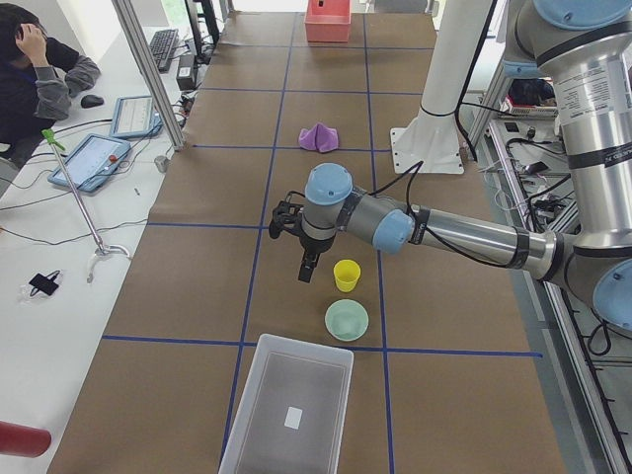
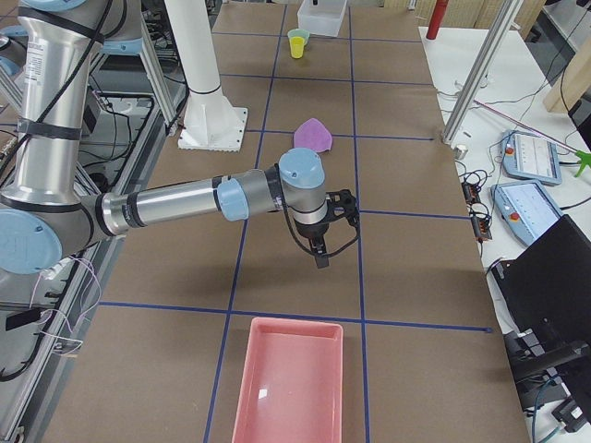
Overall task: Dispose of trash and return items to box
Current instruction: 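Move the left gripper toward the yellow cup beside the clear box, then grasp the yellow cup with the left gripper and lift it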
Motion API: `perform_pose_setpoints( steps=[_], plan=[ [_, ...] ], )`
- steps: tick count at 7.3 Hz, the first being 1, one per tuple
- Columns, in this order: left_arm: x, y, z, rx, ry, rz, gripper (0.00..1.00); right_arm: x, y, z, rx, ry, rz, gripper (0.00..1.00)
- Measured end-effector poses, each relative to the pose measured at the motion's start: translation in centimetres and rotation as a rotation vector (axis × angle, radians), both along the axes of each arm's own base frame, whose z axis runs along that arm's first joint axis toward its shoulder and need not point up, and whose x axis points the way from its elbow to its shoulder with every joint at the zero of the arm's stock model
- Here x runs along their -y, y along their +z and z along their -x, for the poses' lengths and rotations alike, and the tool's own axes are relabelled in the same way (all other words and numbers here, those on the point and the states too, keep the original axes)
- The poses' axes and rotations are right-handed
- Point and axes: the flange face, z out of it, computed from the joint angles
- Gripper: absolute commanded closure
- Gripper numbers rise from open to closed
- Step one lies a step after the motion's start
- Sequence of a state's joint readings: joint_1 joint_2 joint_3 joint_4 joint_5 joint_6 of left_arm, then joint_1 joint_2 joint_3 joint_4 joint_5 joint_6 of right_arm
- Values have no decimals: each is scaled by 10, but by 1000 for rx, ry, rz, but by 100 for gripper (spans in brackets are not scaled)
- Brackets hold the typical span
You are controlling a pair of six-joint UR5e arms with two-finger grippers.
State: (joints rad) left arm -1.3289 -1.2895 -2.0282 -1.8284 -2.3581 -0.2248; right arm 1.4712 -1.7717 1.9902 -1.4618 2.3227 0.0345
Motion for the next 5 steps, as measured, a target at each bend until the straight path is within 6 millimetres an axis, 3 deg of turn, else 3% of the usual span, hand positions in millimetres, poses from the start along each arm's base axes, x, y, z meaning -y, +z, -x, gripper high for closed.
perform_pose_setpoints(
  steps=[3, 5],
  plan=[
    [1, 46, -54, -2, 4, 18, 2, 1, -1, 9, 4, 2, -1, 0],
    [-9, 61, -90, -26, -2, 26, 2, 2, 0, 11, 1, -1, -1, 0]
  ],
)
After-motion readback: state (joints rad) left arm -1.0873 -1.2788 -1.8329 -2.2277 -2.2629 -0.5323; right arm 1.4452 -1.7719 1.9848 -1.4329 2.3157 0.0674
